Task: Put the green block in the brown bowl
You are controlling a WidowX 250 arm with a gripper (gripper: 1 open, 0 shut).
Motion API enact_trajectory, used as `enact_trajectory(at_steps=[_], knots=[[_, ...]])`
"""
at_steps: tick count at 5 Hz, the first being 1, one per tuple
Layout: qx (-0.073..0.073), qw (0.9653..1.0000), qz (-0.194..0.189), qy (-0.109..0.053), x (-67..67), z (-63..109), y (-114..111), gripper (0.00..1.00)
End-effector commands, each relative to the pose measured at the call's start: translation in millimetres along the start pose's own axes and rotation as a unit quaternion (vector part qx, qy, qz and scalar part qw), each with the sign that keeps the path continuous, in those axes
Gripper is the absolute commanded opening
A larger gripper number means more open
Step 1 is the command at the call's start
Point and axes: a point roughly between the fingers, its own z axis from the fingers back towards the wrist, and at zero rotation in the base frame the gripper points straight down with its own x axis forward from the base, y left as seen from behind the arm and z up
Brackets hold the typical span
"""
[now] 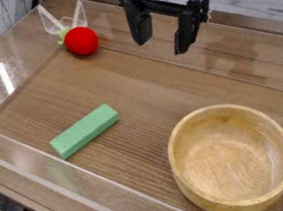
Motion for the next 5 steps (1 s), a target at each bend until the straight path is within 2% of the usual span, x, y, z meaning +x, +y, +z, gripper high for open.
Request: enact_trajectory(at_steps=[1,2,3,4,5], knots=[[-0.001,0.9998,-0.016,0.011,-10.0,-10.7,4,1.0],[0.001,0.9985,-0.053,0.014,-36.5,-26.7,19,1.0],[0.006,0.9971,-0.076,0.002,-61.2,-36.6,43,1.0],[0.011,0.9957,-0.091,-0.013,-78.9,-43.2,64,1.0],[0.014,0.9951,-0.095,-0.024,-83.2,-52.9,78,1.0]])
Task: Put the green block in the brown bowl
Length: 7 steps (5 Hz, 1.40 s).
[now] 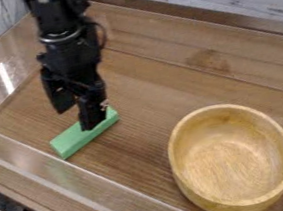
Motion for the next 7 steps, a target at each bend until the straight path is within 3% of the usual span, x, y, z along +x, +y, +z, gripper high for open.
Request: enact_trajectory(at_steps=[1,4,7], knots=[[0.012,0.9997,-0.006,-0.021,4.2,-4.1,8,1.0],[0.005,0.9997,-0.009,-0.021,11.1,-34.0,19,1.0],[-0.005,0.9996,-0.006,-0.027,14.3,-45.9,19,1.0]])
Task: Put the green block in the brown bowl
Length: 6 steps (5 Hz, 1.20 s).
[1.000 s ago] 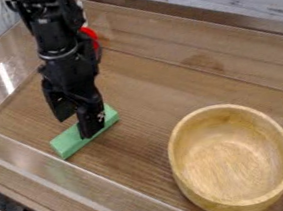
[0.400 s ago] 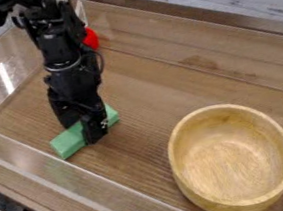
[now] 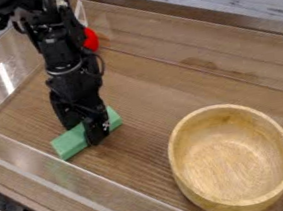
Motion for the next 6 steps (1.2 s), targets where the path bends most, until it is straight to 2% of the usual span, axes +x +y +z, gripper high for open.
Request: enact_trajectory(at_steps=[1,6], knots=[[0.004,0.9999,0.007,-0.01,2.6,1.8,4.5,1.0],[-0.008,0.9996,0.025,-0.012,9.6,-0.6,11.4,1.0]])
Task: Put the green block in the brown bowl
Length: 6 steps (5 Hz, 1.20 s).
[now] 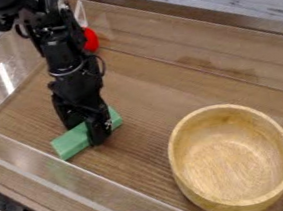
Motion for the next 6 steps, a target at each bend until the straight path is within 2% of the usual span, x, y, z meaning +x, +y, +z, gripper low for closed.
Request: enact_trajectory(at_steps=[1,2,3,5,6], knots=[[0.006,0.9999,0.007,-0.014,6.4,7.2,7,1.0],[0.003,0.9999,0.009,-0.014,7.0,7.4,8,1.0],[0.003,0.9998,0.011,-0.014,7.2,7.4,7,0.0],[0.019,0.9989,0.032,-0.03,9.9,37.8,-13,0.0],[0.024,0.9978,0.045,-0.043,14.2,57.6,-36,0.0]])
